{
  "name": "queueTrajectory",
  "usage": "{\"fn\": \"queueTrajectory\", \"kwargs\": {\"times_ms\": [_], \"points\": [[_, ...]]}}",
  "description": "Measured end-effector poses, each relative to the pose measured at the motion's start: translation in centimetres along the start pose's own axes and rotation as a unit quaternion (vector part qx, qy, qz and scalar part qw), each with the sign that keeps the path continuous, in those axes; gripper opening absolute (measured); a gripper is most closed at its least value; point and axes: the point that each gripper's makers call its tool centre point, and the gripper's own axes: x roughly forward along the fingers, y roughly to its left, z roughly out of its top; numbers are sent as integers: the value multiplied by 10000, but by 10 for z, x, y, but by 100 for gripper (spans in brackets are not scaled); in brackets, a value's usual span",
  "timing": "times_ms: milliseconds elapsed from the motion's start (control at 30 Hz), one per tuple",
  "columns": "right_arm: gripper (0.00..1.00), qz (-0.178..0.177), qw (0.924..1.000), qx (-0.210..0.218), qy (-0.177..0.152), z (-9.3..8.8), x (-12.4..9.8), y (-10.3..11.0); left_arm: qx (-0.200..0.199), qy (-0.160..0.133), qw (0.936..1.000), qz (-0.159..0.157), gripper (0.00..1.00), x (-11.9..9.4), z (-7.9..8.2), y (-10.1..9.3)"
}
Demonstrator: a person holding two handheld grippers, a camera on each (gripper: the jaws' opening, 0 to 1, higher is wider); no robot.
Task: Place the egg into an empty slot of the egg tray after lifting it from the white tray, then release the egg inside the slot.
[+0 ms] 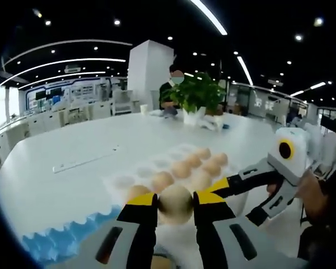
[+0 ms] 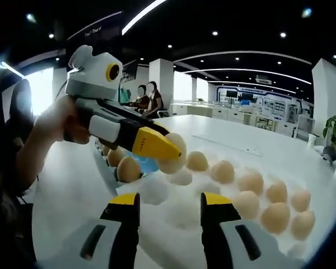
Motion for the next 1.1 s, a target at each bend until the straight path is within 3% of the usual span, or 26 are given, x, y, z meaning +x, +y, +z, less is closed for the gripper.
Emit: {"fn": "queueTrajectory", "kwargs": {"times_ms": [1100], "points": [[45, 133, 9997, -102, 159, -1, 10, 12, -115, -109, 9982, 586, 25, -43, -11, 58]]}}
